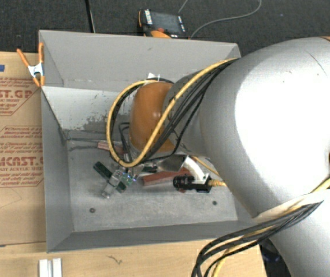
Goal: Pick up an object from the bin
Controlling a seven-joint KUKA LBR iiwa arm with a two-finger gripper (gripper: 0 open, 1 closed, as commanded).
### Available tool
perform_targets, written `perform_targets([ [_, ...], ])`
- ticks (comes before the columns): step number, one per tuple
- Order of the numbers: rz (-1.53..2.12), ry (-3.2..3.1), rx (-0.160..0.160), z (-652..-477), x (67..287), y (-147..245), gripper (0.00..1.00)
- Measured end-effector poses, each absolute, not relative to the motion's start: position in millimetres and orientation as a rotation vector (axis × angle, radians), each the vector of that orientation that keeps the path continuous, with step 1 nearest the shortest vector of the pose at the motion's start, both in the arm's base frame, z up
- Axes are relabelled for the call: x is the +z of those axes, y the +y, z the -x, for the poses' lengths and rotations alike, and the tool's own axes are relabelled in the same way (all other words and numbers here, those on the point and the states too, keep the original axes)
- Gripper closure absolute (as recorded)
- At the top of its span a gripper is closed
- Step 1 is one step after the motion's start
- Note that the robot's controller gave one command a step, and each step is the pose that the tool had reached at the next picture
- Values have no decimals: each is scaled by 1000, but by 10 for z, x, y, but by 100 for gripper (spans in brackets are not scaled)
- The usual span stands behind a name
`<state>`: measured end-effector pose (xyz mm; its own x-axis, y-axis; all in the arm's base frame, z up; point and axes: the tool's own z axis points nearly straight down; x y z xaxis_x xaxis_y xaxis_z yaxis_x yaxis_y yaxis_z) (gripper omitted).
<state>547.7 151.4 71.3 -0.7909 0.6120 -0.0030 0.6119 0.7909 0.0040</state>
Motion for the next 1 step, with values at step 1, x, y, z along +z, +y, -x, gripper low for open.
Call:
perform_targets([
  [1,-1018,2972,1,-5470,701,1496,100],
])
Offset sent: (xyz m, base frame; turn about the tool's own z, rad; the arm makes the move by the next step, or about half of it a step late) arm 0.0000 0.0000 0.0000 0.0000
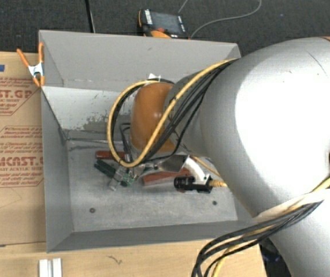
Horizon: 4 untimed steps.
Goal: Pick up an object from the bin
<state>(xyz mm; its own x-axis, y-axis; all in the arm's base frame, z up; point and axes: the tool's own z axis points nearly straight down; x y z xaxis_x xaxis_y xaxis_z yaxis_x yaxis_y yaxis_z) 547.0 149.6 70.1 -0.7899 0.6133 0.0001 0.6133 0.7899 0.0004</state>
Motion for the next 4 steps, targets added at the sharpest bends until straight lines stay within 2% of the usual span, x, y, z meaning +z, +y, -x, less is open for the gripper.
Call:
perform_targets([
  [1,-1017,2971,3,-5473,996,1504,100],
  [2,-1016,2973,2,-5472,1128,1511,100],
  [3,-1013,2971,5,-5479,1642,1519,100],
  [4,-1011,2974,3,-5482,1741,1525,100],
])
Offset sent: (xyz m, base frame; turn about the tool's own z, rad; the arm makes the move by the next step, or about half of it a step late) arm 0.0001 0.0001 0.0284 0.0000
